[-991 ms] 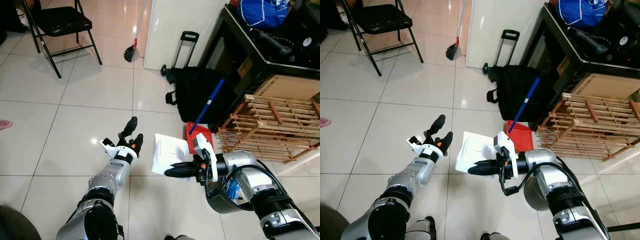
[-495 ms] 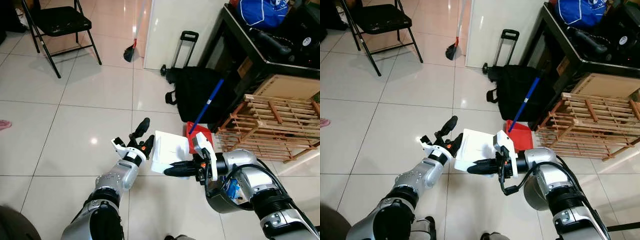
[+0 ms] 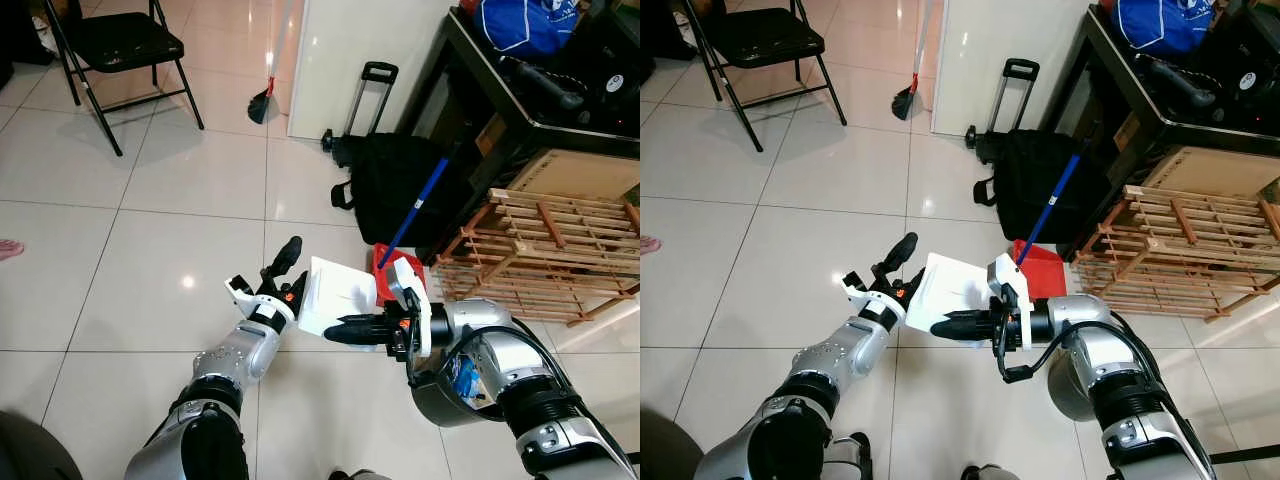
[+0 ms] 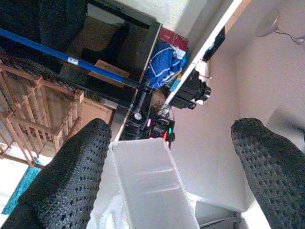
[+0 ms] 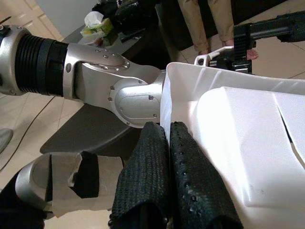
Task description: Picking trash to rubbish bin
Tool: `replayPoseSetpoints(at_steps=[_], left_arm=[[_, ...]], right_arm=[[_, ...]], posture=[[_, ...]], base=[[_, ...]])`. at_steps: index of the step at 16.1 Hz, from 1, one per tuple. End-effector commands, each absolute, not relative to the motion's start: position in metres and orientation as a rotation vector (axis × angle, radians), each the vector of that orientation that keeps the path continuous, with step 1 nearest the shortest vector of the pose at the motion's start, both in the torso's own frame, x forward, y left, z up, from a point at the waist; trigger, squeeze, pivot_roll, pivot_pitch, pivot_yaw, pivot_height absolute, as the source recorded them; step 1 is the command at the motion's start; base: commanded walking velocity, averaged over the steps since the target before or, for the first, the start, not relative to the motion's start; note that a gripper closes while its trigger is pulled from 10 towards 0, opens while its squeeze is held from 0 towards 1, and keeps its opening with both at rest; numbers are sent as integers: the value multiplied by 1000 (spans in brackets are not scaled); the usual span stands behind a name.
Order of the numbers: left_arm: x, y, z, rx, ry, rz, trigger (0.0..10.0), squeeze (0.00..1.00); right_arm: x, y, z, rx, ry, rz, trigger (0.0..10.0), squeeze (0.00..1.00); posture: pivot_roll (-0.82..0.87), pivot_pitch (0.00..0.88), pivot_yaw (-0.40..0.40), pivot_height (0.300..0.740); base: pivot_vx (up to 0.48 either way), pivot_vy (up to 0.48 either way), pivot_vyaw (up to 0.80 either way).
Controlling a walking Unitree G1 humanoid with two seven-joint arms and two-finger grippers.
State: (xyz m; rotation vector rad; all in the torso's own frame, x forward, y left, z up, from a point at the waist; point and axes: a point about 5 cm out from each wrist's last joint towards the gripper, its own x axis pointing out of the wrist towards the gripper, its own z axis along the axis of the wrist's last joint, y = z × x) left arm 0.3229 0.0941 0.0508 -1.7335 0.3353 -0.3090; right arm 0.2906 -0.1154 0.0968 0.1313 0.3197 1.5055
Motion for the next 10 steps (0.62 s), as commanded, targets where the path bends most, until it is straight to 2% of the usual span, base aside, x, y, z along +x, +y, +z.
replayPoseSetpoints(at_steps=[1,10], left_arm=[[320,81,49,-1731,388,-328,10000,0],[319,77,46,-1717,411,-308,10000,0]], right_arm=[[293,-119,103,141,288,1496,10000,0],[296,-118,108,188,253,1469,10000,0]], posture=[[-70,142,-157,740],[-70,145,-156,740]], base=[[0,0,0],[0,0,0]])
